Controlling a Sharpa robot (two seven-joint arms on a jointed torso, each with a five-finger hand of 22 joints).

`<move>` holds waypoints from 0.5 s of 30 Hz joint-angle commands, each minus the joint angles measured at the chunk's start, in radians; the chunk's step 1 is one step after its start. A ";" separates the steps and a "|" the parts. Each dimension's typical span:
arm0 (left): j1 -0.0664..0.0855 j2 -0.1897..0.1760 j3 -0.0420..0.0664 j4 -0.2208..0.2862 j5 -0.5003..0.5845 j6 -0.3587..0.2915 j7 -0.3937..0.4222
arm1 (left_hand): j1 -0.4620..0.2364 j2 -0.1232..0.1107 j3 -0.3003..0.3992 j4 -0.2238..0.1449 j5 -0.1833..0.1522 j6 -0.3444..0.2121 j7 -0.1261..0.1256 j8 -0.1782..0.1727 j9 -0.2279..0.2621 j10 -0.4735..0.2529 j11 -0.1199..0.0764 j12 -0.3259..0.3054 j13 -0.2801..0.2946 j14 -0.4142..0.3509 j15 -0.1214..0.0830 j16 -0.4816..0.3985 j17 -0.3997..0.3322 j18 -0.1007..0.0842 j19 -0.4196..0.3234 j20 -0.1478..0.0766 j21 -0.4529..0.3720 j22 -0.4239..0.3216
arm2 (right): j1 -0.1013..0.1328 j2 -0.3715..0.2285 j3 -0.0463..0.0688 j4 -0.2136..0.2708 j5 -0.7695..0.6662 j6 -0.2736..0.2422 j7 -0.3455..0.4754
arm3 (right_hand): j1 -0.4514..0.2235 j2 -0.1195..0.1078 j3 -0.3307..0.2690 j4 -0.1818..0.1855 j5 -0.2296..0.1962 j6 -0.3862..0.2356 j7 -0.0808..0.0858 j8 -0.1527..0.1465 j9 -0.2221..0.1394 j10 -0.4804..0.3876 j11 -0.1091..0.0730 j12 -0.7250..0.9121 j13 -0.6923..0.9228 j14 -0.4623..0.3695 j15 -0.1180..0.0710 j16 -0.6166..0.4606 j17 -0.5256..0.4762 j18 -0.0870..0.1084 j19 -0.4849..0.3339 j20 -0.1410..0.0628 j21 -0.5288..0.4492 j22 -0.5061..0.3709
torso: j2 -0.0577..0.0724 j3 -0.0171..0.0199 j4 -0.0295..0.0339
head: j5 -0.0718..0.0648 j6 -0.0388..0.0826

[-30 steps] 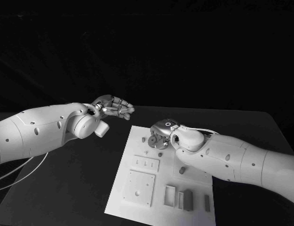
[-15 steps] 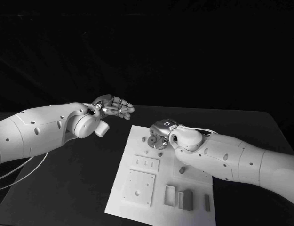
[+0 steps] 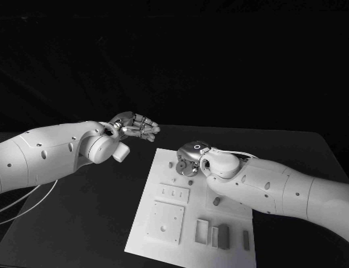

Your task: Assemble the parts on the task board

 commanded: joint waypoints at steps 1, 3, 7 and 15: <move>0.001 0.001 0.001 0.002 -0.001 0.010 0.005 | -0.011 -0.001 0.005 -0.001 0.000 -0.006 0.047 0.003 -0.001 -0.008 0.000 -0.006 0.001 0.008 -0.002 -0.007 0.001 0.015 0.006 -0.002 -0.004 0.001 | -0.003 -0.003 -0.003 -0.004 -0.015 0.026 -0.002 | 0.006 0.020 0.002 -0.011 0.001 0.029 0.018 0.006 0.005 0.000 -0.008 0.009 0.005 -0.003 -0.009 0.007 0.002 0.006 -0.001 -0.005 0.006 0.020 | 0.000 0.0003 -0.0004 | 0.001 0.000; 0.001 0.001 0.001 0.002 -0.001 0.011 0.004 | -0.011 -0.001 0.006 -0.001 0.000 -0.006 0.047 0.003 0.000 -0.008 0.000 -0.006 0.001 0.008 -0.002 -0.007 0.002 0.015 0.006 -0.002 -0.004 0.001 | -0.003 -0.003 -0.003 -0.004 -0.020 0.021 -0.002 | 0.010 0.030 0.004 -0.022 0.001 0.037 0.017 0.009 0.006 -0.001 -0.008 0.018 0.008 -0.003 -0.009 0.010 0.002 0.006 -0.001 -0.005 0.008 0.020 | 0.000 0.0001 -0.0001 | 0.002 0.000; 0.001 0.001 0.001 0.002 -0.001 0.011 0.004 | -0.011 -0.001 0.006 -0.001 0.000 -0.005 0.047 0.003 0.000 -0.008 0.000 -0.006 0.001 0.008 -0.002 -0.007 0.002 0.015 0.006 -0.002 -0.004 0.001 | -0.003 -0.003 -0.003 -0.004 -0.021 0.010 0.000 | 0.012 0.034 0.006 -0.029 0.001 0.042 0.017 0.010 0.007 -0.002 -0.009 0.022 0.009 -0.003 -0.010 0.011 0.002 0.006 -0.001 -0.005 0.009 0.020 | 0.000 0.0004 0.0000 | 0.002 -0.001; 0.001 0.001 0.001 0.002 -0.002 0.011 0.004 | -0.012 -0.001 0.006 -0.001 0.000 -0.005 0.047 0.004 0.000 -0.008 0.000 -0.006 0.001 0.008 -0.002 -0.007 0.002 0.015 0.006 -0.002 -0.005 0.002 | -0.003 -0.006 -0.003 -0.002 -0.031 -0.032 0.013 | 0.008 0.032 0.004 -0.029 0.001 0.044 0.017 0.010 0.008 -0.002 -0.009 0.025 0.009 -0.003 -0.010 0.012 0.002 0.006 0.000 -0.004 0.010 0.019 | 0.000 0.0004 -0.0008 | 0.001 0.000</move>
